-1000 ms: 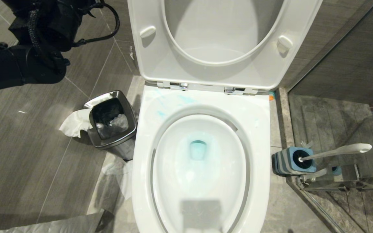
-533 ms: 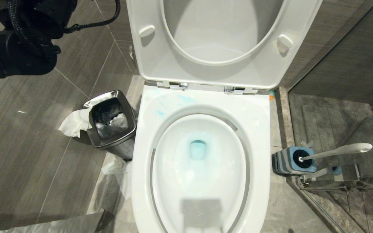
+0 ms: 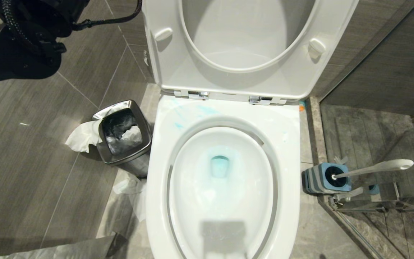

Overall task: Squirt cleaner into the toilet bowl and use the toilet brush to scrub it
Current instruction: Flush the toilet

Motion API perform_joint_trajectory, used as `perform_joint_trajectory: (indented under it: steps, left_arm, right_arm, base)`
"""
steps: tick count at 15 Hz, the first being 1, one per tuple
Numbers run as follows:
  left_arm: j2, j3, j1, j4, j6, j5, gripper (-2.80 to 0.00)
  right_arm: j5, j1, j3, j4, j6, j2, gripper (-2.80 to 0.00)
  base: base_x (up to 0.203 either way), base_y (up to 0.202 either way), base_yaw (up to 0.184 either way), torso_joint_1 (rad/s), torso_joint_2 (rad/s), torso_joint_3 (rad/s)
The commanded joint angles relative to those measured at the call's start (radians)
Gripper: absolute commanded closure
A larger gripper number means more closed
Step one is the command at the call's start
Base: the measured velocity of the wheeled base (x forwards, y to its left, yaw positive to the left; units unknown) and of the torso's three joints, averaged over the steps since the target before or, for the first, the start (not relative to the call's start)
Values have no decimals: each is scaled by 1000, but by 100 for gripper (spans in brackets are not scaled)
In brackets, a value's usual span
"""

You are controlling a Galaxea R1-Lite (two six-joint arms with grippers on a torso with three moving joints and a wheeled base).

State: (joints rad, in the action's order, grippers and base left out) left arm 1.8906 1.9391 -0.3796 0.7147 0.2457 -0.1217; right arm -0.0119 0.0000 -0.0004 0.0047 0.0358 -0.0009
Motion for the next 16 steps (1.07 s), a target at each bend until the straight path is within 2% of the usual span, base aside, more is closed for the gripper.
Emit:
perform_joint_trajectory:
  steps: [1,11,14,16]
  left_arm:
    - [3,-6,-10,3,2,-1,0]
    - [62,-34,-41,-3,0,1,0]
    - [79,-34,-61,-84,3,7,0]
    - [94,-32,-65,-84,4,5,0]
  right_arm:
    - [0,0,0,0,1,1,0]
    - [0,0,0,0,1,1,0]
    - [0,0,0,0,1,1,0]
    - [0,0,-1,0,1,1,0]
  base:
    - [0,0,0,0,0,0]
    - [0,0,0,0,0,0]
    - [0,0,0,0,0,0]
    - [0,0,0,0,0,0]
